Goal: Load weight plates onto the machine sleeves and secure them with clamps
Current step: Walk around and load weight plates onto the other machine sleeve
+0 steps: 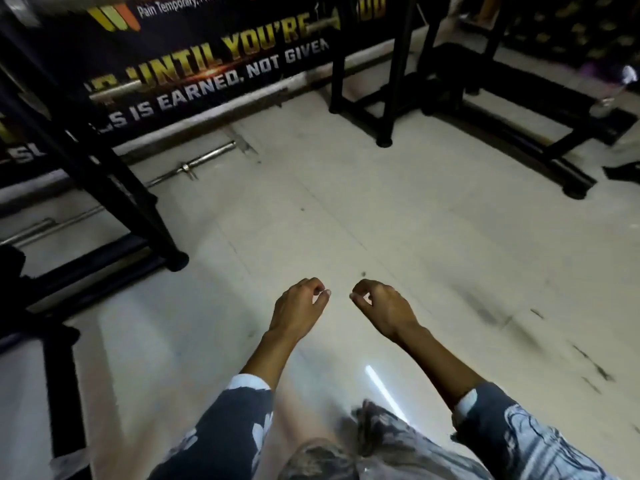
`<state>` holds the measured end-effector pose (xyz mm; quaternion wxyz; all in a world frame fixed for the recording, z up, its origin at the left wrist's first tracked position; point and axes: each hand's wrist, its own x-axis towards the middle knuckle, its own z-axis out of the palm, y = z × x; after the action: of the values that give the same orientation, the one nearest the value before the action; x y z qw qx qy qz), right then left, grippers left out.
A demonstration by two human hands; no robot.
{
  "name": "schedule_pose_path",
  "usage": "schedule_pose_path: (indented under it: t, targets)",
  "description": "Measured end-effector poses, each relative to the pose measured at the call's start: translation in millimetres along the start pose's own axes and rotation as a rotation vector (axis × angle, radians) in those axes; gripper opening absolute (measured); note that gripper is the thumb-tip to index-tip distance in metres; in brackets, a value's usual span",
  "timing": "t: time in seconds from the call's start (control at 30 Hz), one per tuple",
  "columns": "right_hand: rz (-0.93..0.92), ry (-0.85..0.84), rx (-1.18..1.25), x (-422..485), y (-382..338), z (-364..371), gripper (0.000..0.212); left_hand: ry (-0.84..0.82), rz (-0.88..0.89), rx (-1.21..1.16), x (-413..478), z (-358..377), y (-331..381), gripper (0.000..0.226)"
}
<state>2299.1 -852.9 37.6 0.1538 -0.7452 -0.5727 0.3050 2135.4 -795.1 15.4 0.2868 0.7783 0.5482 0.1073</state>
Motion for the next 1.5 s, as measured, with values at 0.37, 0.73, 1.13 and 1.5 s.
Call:
schedule_pose_path:
  t: [0.37,0.73,1.13,1.5]
  targets:
    - [-0.14,-0.084,-0.026,362.0,-41.4,-90.4,0.026,0.185,-0.101,-0.004,335.0,-73.8,-24.3,0.023]
    - [-0.192,-0.059,0.027,677.1,-129.1,-173.0,0.025,0.237,-0.166,0.01,635.3,-186.0,-54.9,0.023]
    - [-0.303,-0.186,-0.023,1014.3,-189.2,-247.6,0.017,0.351,-0.37,-0.018,942.6,-258.3,-94.7,0.023]
    - [-0.649,-0.448,-0.09,1240.0,-339.4,-201.8,0.023,0.561,-0.694,-0.165,1088.0,-349.9,-216.5,0.022]
